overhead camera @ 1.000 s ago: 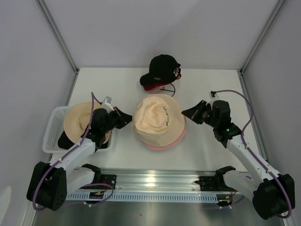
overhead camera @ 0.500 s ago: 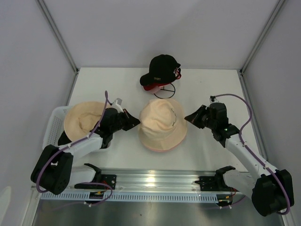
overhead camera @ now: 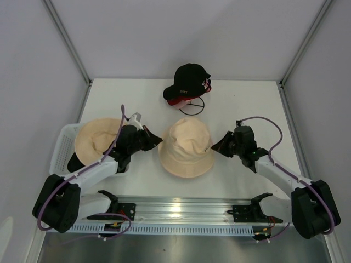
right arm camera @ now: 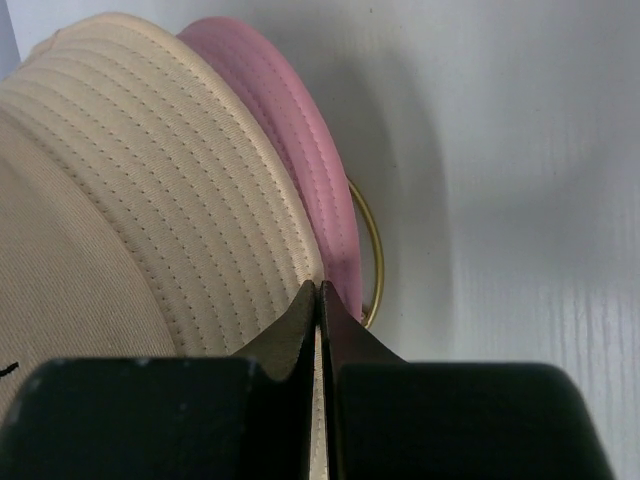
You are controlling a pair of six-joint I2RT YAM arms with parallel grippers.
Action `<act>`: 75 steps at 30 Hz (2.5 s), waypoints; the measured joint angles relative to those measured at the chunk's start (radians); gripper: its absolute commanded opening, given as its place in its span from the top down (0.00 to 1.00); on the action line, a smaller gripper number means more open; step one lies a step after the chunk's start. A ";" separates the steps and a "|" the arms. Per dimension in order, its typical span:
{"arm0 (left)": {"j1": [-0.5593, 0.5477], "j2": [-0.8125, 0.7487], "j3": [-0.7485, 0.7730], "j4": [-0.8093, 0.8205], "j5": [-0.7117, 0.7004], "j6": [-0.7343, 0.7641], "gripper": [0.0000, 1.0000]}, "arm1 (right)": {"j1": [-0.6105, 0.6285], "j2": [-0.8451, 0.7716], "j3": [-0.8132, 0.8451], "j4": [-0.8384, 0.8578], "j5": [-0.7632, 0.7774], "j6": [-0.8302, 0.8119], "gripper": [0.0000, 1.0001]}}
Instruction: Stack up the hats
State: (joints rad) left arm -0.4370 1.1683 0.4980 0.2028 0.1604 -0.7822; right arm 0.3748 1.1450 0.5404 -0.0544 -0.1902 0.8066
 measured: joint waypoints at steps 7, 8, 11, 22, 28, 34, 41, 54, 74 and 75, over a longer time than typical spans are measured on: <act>-0.011 0.040 -0.005 0.024 -0.004 0.005 0.99 | 0.025 0.023 0.012 0.006 0.031 -0.021 1.00; -0.013 0.044 -0.009 0.031 -0.003 0.005 0.99 | 0.026 0.022 0.012 0.005 0.034 -0.023 1.00; -0.021 0.045 -0.018 0.049 -0.006 0.007 0.99 | 0.027 0.019 0.016 -0.004 0.043 -0.029 1.00; -0.022 -0.081 0.071 -0.181 -0.058 0.131 0.30 | 0.013 0.006 0.224 -0.291 0.111 -0.167 0.28; -0.012 -0.241 0.319 -0.426 -0.190 0.224 0.01 | -0.128 -0.070 0.474 -0.459 0.108 -0.283 0.01; 0.151 -0.296 0.521 -0.585 -0.343 0.288 0.01 | -0.225 -0.141 0.613 -0.496 0.087 -0.373 0.01; 0.177 -0.108 0.608 -0.778 -0.362 0.435 0.05 | -0.227 -0.068 0.607 -0.462 0.000 -0.400 0.01; 0.090 0.095 0.520 -0.898 -0.378 0.482 0.46 | -0.227 0.003 0.585 -0.395 -0.063 -0.400 0.00; 0.084 -0.012 0.509 -0.888 -0.476 0.436 0.99 | -0.225 -0.001 0.550 -0.333 -0.126 -0.369 0.01; 0.084 -0.033 0.535 -0.900 -0.468 0.443 0.99 | -0.222 -0.001 0.550 -0.320 -0.144 -0.364 0.00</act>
State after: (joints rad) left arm -0.3534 1.1355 1.0332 -0.6968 -0.3077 -0.3397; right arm 0.1528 1.1442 1.0904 -0.3740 -0.3340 0.4423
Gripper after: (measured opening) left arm 0.014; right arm 0.993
